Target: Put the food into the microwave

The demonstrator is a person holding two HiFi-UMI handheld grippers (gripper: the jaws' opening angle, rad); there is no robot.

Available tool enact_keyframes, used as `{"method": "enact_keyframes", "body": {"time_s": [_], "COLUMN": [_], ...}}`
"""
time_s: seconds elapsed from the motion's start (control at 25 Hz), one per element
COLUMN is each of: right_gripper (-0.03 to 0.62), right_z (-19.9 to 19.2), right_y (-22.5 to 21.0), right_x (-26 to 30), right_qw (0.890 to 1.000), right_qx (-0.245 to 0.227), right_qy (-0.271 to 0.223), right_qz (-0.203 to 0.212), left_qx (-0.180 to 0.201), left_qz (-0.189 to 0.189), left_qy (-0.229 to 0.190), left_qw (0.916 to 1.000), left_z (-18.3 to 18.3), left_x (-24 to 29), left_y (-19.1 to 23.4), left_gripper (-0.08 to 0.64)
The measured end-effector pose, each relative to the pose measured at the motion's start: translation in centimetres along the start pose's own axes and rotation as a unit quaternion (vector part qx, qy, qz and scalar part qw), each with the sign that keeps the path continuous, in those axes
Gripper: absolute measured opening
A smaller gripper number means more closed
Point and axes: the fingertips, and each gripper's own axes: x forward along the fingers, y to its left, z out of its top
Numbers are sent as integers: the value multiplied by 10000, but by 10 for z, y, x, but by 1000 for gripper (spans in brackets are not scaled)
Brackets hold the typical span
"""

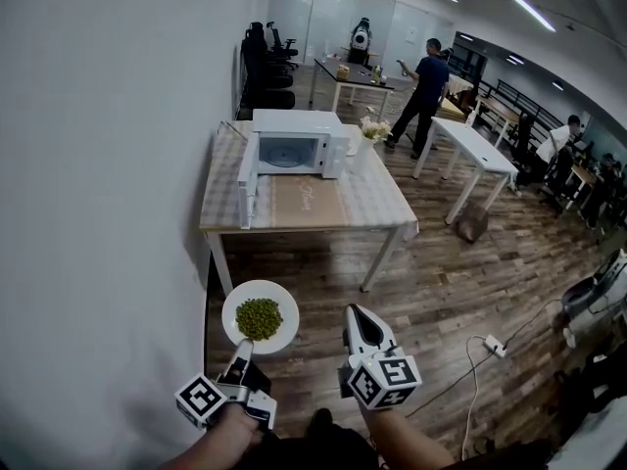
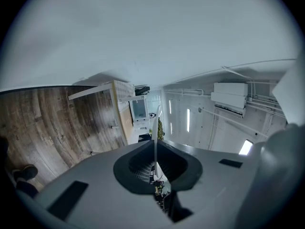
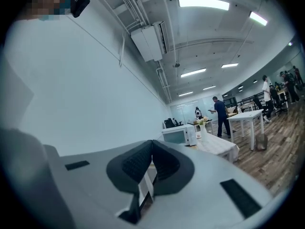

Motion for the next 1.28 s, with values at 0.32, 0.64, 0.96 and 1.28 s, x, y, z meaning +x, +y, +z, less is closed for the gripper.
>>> {"method": "enact_keyframes", "body": {"time_s": [0.32, 0.64, 0.96, 1.28], "right_gripper": [8, 8, 8, 8], "right_z": [-6, 3, 10, 16], "right_y": [3, -19, -66, -110], "right_x": [40, 88, 149, 191], "right_qw": [9995, 9982, 9975, 9970], "right_qx": [-139, -199, -125, -9], "right_qy": [35, 22, 123, 137], "right_qz": [264, 571, 678, 762], "left_qx": [-12, 124, 236, 213], "left_qz": [-76, 13, 112, 253], "left_qy": [-58, -265, -321, -398], "left_qw": [10000, 9996, 9991, 9987], "left_z": [19, 28, 26, 21], "left_x": [26, 64, 133, 187], "left_y": [3, 0, -2, 1], "left_gripper": [18, 18, 18, 18]}}
